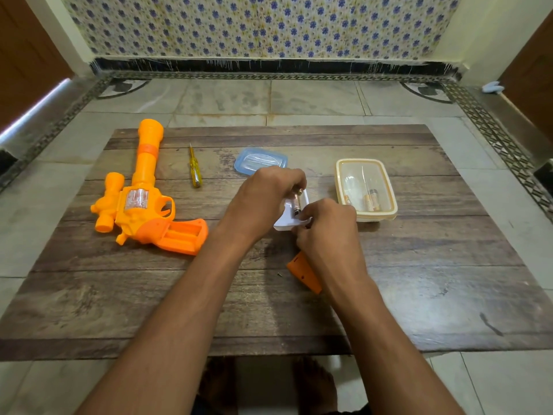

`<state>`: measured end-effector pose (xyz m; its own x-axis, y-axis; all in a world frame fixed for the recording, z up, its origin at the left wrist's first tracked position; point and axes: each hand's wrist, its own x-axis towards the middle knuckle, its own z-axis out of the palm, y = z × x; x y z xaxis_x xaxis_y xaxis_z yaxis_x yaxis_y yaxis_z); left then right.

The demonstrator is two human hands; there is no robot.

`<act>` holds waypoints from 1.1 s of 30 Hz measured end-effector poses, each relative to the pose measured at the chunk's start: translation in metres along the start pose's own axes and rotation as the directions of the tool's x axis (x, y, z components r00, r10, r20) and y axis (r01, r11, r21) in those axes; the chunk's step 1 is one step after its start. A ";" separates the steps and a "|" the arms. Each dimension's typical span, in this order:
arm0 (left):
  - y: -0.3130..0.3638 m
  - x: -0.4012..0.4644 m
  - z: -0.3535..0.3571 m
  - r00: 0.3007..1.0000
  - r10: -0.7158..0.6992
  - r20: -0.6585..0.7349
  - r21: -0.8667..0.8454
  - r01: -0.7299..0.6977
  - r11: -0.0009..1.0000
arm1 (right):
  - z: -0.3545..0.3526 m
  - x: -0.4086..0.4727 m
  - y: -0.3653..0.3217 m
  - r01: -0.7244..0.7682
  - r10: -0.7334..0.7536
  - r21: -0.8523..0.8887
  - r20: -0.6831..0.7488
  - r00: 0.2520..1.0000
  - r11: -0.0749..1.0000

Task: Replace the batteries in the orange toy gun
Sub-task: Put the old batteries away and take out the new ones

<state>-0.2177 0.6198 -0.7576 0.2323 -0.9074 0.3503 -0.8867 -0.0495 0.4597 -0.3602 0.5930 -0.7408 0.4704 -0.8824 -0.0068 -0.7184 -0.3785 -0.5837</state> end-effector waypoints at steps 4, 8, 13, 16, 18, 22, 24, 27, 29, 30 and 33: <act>-0.002 -0.002 0.001 0.994 -0.022 0.104 0.021 0.020 1.000 | 0.001 -0.001 0.001 0.016 -0.016 0.013 -0.027 1.000 1.000; -0.007 0.005 -0.011 0.971 -0.083 0.222 0.028 0.079 0.996 | 0.000 -0.001 0.000 0.015 -0.015 0.021 -0.022 1.000 1.000; -0.004 -0.001 -0.018 0.980 -0.024 0.199 -0.057 0.036 0.998 | 0.001 0.000 0.001 0.016 -0.016 0.016 -0.013 1.000 1.000; -0.002 -0.003 -0.021 0.975 -0.028 0.222 -0.002 0.030 1.000 | 0.001 0.000 0.000 0.009 -0.009 0.012 -0.007 1.000 1.000; -0.002 -0.002 -0.021 0.972 -0.039 0.232 0.029 0.033 0.999 | 0.001 0.000 0.001 0.010 -0.009 0.008 -0.002 1.000 1.000; -0.001 0.002 -0.019 0.959 -0.115 0.258 0.021 0.114 0.993 | 0.003 0.000 0.001 0.014 -0.013 0.010 -0.018 1.000 1.000; 0.001 0.001 -0.019 0.975 -0.108 0.195 0.037 0.102 0.994 | 0.002 0.000 0.001 0.011 -0.011 0.007 -0.016 1.000 1.000; 0.002 -0.004 -0.019 0.991 -0.088 0.099 0.020 0.086 0.996 | 0.001 0.000 0.001 0.019 -0.019 0.001 -0.015 1.000 1.000; 0.002 -0.005 -0.018 0.992 -0.098 0.073 0.007 0.098 0.995 | 0.002 0.000 0.001 0.018 -0.018 0.000 -0.011 1.000 1.000; 0.002 -0.005 -0.017 0.991 -0.119 0.060 -0.016 0.120 0.993 | 0.002 0.000 0.001 0.019 -0.019 0.002 -0.012 1.000 1.000; -0.003 -0.005 -0.014 0.986 -0.165 0.020 -0.087 0.166 0.982 | 0.002 0.000 0.000 0.023 -0.023 0.012 -0.016 1.000 1.000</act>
<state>-0.2109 0.6301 -0.7491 0.3672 -0.8949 0.2535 -0.7976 -0.1628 0.5808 -0.3598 0.5934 -0.7424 0.4786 -0.8778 0.0193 -0.7009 -0.3952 -0.5937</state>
